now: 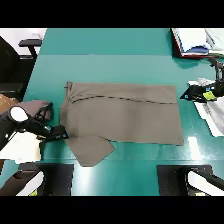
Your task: Fold the shirts.
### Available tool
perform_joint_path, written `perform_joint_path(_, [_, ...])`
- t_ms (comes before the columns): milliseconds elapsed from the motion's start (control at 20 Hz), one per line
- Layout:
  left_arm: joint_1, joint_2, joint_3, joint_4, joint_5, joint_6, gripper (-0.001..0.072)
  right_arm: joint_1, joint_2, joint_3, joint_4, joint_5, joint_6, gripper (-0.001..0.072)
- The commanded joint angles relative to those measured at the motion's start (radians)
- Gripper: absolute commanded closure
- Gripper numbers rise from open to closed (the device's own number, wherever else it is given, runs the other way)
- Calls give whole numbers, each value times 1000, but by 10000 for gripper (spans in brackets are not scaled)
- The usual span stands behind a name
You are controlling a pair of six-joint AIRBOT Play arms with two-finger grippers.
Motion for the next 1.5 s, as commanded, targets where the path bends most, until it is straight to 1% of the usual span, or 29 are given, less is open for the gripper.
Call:
perform_joint_path(0, [0,22,-109,-127,75,22,218,0,23,-30,8,-23,0,280])
perform_joint_path(100, [0,22,-130,-155,112,26,218,0,23,-30,7,-23,0,280])
perform_joint_path(200, [0,22,-132,-177,120,26,225,0,23,-30,8,-23,0,280])
perform_joint_path(300, [0,22,-129,-187,105,58,552,-3,23,-30,5,-8,0,280])
perform_joint_path(350, [0,22,-119,-188,89,72,677,-13,23,-30,3,14,-4,280])
perform_joint_path(400, [0,23,-100,-187,67,92,685,-32,23,-30,-3,46,-12,280])
perform_joint_path(500, [0,23,-53,-162,25,96,686,-101,33,-64,-8,100,-19,280])
perform_joint_path(650, [0,23,8,-150,-10,97,686,-239,85,-224,-120,129,-19,274])
perform_joint_path(700, [0,23,24,-150,-11,103,687,-291,101,-291,-163,137,-19,194])
perform_joint_path(750, [0,23,34,-151,-11,103,686,-339,106,-352,-174,137,-19,148])
perform_joint_path(850, [0,23,43,-151,-9,104,686,-424,86,-460,-145,137,-19,159])
perform_joint_path(1000, [0,23,43,-150,-8,103,686,-438,21,-564,-27,96,-35,170])
perform_joint_path(1050, [0,23,43,-149,-9,104,686,-415,0,-591,11,68,-50,228])
perform_joint_path(1150, [0,23,43,-148,-10,104,686,-346,-27,-612,56,18,-60,286])
perform_joint_path(1200, [0,23,43,-144,-12,104,686,-309,-32,-605,56,1,-60,378])
perform_joint_path(1250, [0,23,43,-134,-20,104,687,-273,-32,-588,44,-6,-60,500])
perform_joint_path(1350, [0,23,43,-87,-50,103,688,-222,-12,-542,-6,5,-59,619])
perform_joint_path(1400, [0,37,43,-65,-70,103,688,-204,13,-522,-34,21,-59,690])
perform_joint_path(1450, [0,70,43,-43,-82,92,688,-190,48,-504,-70,42,-59,690])
